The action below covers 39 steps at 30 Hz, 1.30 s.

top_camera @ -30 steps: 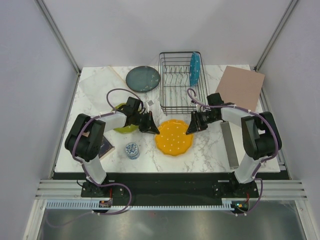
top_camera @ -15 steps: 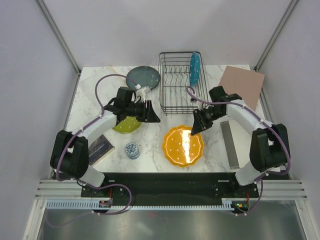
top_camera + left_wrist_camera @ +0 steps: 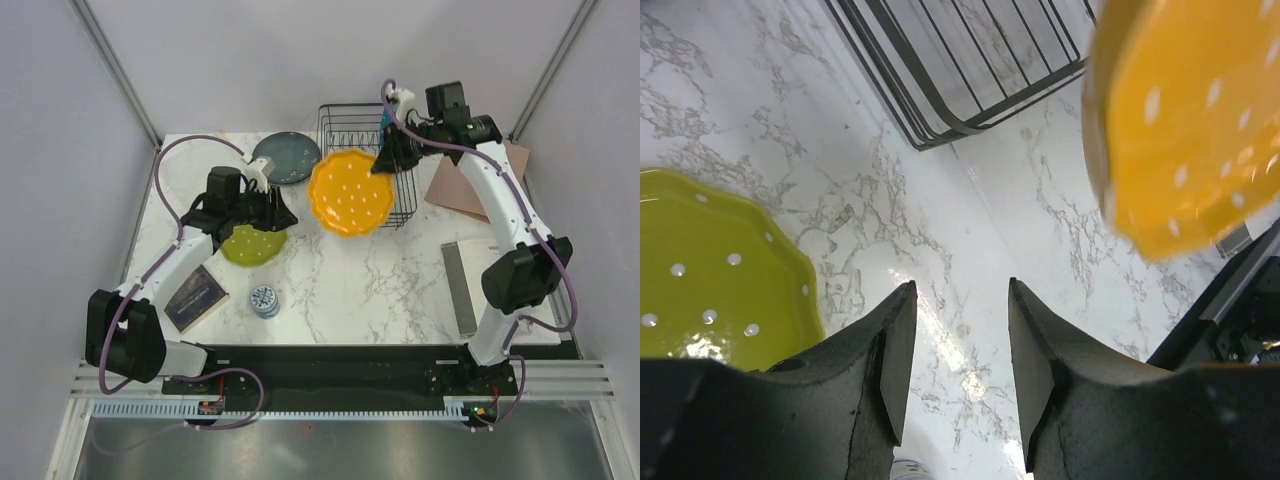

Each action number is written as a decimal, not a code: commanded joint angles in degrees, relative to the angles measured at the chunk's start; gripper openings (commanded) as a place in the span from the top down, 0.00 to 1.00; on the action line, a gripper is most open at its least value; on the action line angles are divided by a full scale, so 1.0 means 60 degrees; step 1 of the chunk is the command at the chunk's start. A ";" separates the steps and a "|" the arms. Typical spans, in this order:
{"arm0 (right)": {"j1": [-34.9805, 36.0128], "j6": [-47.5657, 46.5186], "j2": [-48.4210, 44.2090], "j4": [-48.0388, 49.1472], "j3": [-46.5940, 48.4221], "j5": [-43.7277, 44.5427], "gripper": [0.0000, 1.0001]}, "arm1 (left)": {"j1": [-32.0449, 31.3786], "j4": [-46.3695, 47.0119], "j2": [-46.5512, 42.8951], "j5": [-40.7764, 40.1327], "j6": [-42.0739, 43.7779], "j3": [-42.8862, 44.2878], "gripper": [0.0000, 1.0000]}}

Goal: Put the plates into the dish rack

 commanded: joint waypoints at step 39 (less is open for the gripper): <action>0.2516 -0.1842 0.4906 0.9666 0.4888 1.6190 1.00 | 0.0002 0.1404 -0.0870 -0.0265 -0.0316 -0.1152 0.51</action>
